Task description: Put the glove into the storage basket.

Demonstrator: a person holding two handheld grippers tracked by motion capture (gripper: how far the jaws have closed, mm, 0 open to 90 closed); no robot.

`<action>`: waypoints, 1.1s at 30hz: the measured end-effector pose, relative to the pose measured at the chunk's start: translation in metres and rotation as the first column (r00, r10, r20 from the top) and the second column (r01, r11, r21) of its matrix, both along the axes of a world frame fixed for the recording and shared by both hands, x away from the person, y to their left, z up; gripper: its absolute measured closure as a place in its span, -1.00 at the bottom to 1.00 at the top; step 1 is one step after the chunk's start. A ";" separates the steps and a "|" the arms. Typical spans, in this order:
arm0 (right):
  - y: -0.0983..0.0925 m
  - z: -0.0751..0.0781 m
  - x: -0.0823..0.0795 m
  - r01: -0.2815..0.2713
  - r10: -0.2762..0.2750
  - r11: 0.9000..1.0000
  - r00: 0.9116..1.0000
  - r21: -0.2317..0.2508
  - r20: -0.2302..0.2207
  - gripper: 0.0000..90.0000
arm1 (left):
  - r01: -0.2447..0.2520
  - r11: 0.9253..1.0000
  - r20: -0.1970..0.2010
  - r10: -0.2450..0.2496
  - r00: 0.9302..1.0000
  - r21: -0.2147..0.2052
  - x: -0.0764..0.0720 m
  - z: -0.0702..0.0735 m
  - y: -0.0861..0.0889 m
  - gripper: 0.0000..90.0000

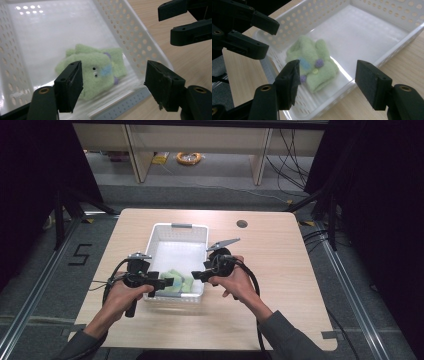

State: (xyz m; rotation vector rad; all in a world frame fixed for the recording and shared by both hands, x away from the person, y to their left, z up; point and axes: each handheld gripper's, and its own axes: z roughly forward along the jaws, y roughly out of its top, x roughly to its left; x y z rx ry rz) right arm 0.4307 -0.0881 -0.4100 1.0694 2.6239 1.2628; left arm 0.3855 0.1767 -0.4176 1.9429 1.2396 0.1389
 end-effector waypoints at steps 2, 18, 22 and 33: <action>-0.004 0.000 -0.002 0.011 -0.011 1.000 1.000 0.006 -0.003 -0.19 | 0.003 1.000 0.001 -0.003 1.000 -0.010 -0.003 0.000 -0.002 -0.36; -0.046 0.004 -0.013 0.064 -0.066 0.997 0.997 0.040 0.047 -0.28 | 0.064 0.995 0.028 -0.062 0.998 -0.070 -0.024 0.000 -0.024 -0.53; -0.057 0.002 -0.019 0.075 -0.078 0.995 0.996 0.065 0.053 -0.29 | 0.079 0.995 0.042 -0.076 0.996 -0.067 -0.031 0.001 -0.031 -0.53; -0.082 -0.001 -0.031 0.093 -0.099 0.992 0.992 0.085 0.073 -0.32 | 0.140 0.987 0.073 -0.134 0.988 -0.074 -0.048 -0.004 -0.047 -0.54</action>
